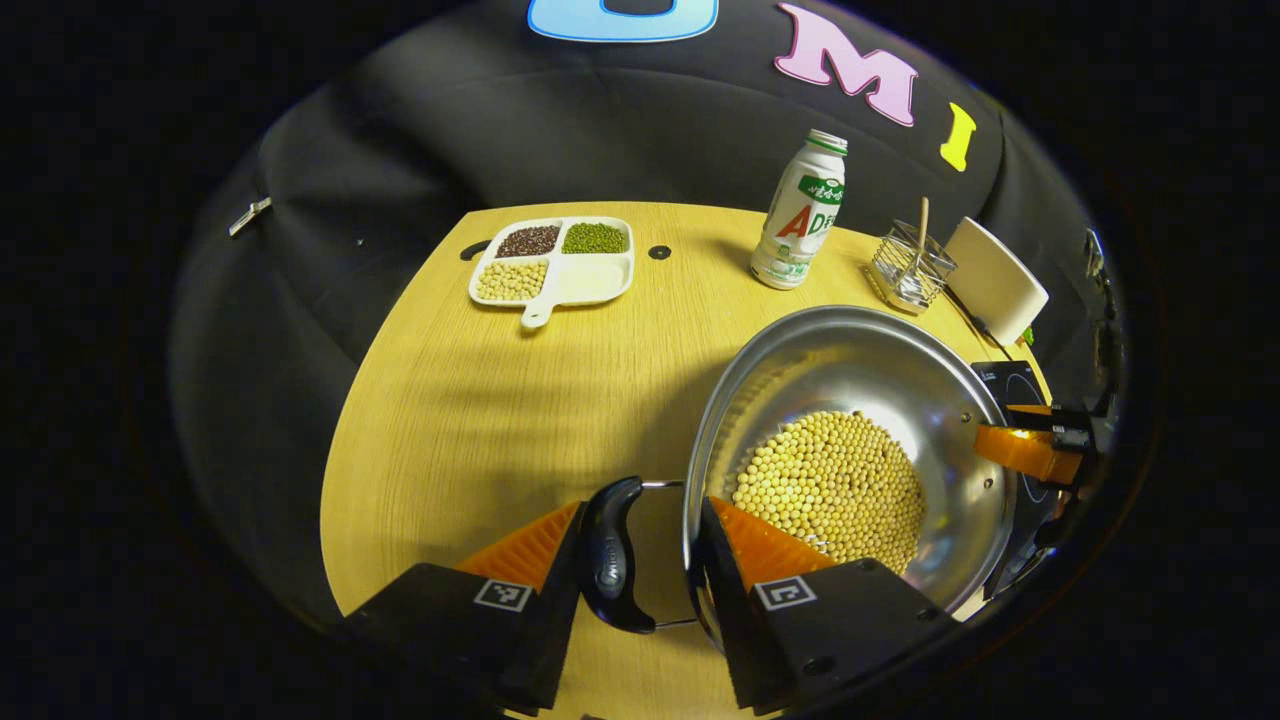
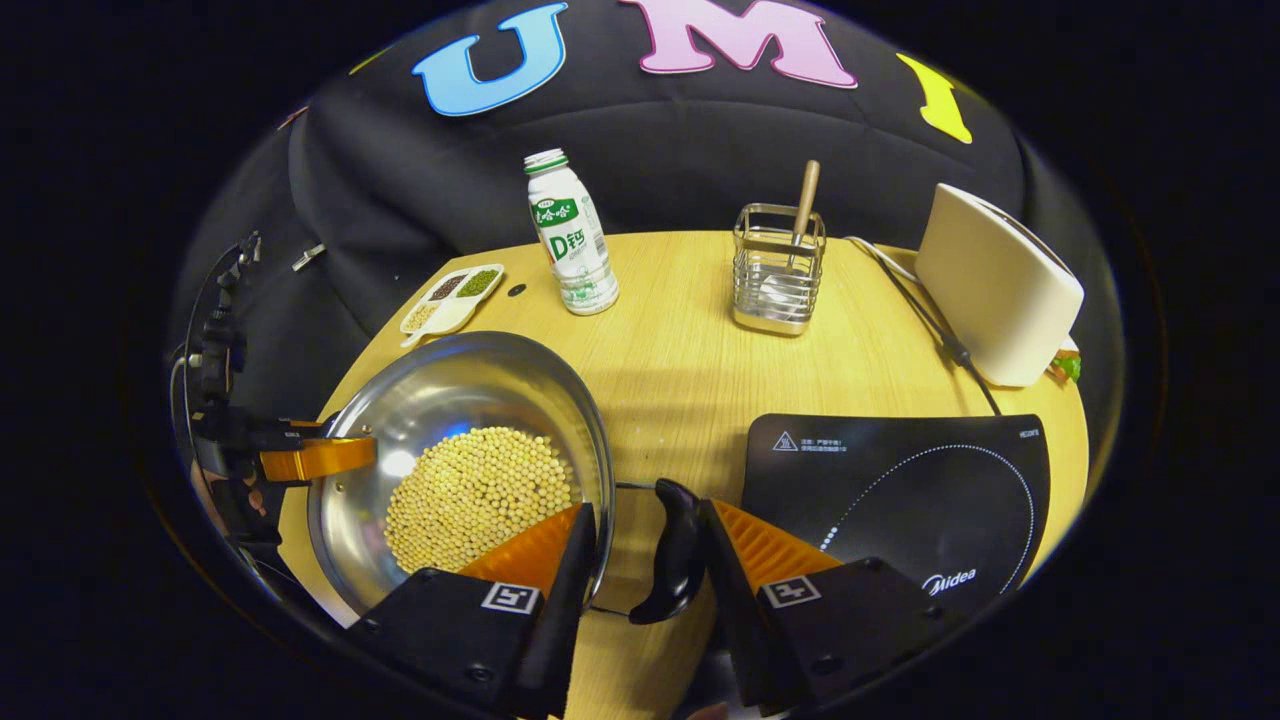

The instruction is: First push the handle of the pot to place it horizontally, then grasp the pot with both hands and set it on the induction cooktop.

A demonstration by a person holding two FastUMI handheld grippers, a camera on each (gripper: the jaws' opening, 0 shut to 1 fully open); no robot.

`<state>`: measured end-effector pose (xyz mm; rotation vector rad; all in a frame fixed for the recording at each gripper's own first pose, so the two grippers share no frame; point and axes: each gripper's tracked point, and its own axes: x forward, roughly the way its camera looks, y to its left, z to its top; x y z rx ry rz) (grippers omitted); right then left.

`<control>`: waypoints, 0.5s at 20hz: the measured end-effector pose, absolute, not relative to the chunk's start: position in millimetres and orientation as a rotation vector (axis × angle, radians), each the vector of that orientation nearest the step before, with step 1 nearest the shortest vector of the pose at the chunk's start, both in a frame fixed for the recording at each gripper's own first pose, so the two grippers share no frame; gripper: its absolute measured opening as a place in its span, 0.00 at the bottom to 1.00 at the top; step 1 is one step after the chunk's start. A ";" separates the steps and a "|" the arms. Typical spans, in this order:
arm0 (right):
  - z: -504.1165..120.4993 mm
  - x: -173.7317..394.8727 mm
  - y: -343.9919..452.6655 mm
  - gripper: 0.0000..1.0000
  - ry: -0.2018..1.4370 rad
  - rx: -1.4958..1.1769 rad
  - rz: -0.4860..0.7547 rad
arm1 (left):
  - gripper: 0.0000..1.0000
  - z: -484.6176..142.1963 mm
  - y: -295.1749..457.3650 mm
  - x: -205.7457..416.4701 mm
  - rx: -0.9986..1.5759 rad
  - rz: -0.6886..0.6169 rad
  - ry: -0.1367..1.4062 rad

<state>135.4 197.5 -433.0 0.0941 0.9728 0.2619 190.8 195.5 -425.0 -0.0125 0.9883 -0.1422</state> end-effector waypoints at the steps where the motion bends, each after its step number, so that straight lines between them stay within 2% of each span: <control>1: -436.6 136.1 200.3 0.66 0.983 0.098 0.266 | 0.66 -424.2 196.1 191.3 -0.006 -0.142 0.989; 3: -442.4 135.9 203.5 0.66 1.008 0.088 0.268 | 0.66 -424.1 198.9 192.7 0.004 -0.136 0.989; 4: -444.8 137.0 204.4 0.61 1.017 0.077 0.265 | 0.66 -423.3 199.7 192.7 0.007 -0.132 0.988; 5: -448.9 136.8 203.4 0.67 1.026 0.062 0.259 | 0.66 -424.3 200.3 192.9 0.006 -0.127 0.984; 6: -453.1 136.9 201.8 0.62 1.027 0.076 0.252 | 0.66 -423.0 200.9 192.6 -0.002 -0.125 0.977; 7: -446.4 141.2 203.2 0.65 1.033 0.089 0.241 | 0.66 -423.4 201.8 191.7 -0.011 -0.120 0.973; 8: -447.4 143.3 204.8 0.58 1.031 0.104 0.230 | 0.65 -422.8 202.3 191.5 -0.017 -0.115 0.967; 9: -446.7 143.4 206.1 0.61 1.029 0.104 0.223 | 0.64 -421.0 202.2 191.1 -0.023 -0.106 0.958; 10: -447.4 143.3 206.9 0.58 1.024 0.093 0.211 | 0.62 -420.4 201.6 190.6 -0.026 -0.100 0.956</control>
